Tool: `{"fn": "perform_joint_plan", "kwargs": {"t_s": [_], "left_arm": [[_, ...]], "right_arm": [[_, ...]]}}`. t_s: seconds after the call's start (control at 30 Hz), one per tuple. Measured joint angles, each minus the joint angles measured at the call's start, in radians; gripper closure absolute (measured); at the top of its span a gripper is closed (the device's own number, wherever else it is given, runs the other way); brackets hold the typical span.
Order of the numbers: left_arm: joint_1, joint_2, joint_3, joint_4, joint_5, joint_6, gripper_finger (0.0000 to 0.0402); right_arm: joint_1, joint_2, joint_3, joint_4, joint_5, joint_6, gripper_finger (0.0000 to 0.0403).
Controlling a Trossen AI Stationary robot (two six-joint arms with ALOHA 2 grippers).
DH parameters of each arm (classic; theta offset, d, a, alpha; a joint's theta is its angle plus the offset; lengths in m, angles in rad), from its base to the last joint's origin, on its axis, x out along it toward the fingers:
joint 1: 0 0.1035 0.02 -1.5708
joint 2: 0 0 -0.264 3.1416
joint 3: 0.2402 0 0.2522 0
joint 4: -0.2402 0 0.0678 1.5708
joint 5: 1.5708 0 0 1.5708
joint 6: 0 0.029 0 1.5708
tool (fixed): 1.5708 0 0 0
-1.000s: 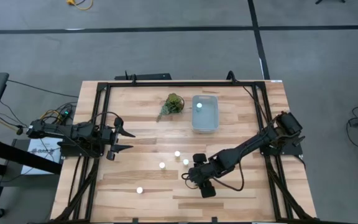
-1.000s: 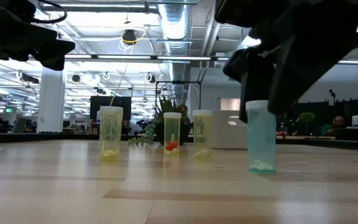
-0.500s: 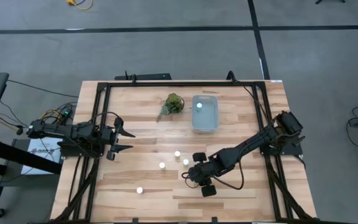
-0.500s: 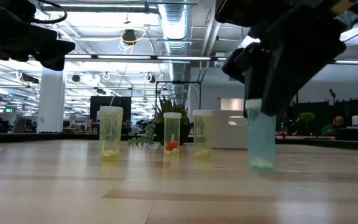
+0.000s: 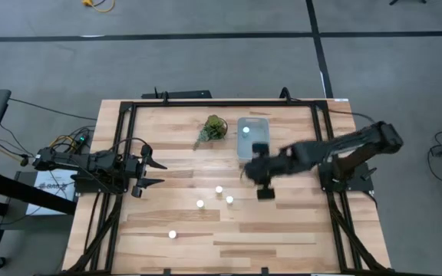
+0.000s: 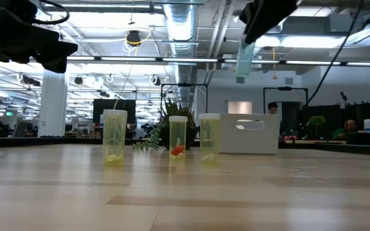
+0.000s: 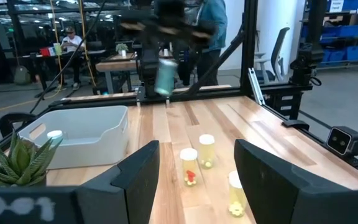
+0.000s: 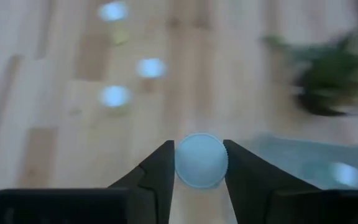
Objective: Pick and place pill bottles into a basket
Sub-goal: Put the blue pill bottle into the gray bin
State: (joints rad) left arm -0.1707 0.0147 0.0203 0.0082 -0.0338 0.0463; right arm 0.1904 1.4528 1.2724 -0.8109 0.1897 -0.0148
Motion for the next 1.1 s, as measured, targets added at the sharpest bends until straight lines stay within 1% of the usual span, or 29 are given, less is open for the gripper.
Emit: {"fn": "perform_joint_plan", "kwargs": {"t_s": [0.13, 0.27, 0.33, 0.47, 0.67, 0.83, 0.97, 1.1], "left_arm": [[0.000, 0.000, 0.000, 0.000, 0.000, -0.007, 0.0203], [0.000, 0.000, 0.000, 0.000, 0.000, 0.000, 0.0203], [0.000, 0.000, 0.000, 0.000, 0.000, 0.000, 0.0203], [0.000, 0.000, 0.000, 0.000, 0.000, -0.007, 0.0203], [0.000, 0.000, 0.000, 0.000, 0.000, -0.006, 0.0203], [0.000, 0.000, 0.000, 0.000, 0.000, 0.001, 0.0203], [0.000, 0.000, 0.000, 0.000, 0.000, -0.007, 0.0203], [0.000, 0.000, 0.000, 0.000, 0.000, 0.000, 0.0203]], "right_arm": [[-0.167, -0.070, 0.000, -0.025, 0.003, -0.061, 0.0272], [-0.338, -0.079, 0.000, -0.041, -0.019, -0.116, 0.0273], [-0.416, -0.067, 0.000, -0.051, -0.059, -0.138, 0.0279], [-0.537, -0.009, 0.000, -0.050, -0.155, -0.162, 0.0283], [-0.647, 0.109, 0.000, -0.026, -0.245, -0.206, 0.0271], [-0.698, 0.189, 0.000, 0.042, -0.287, -0.246, 0.0280], [-0.752, 0.226, -0.001, 0.062, -0.329, -0.255, 0.0282], [-0.799, 0.230, -0.044, 0.080, -0.353, -0.251, 0.0272]]}}
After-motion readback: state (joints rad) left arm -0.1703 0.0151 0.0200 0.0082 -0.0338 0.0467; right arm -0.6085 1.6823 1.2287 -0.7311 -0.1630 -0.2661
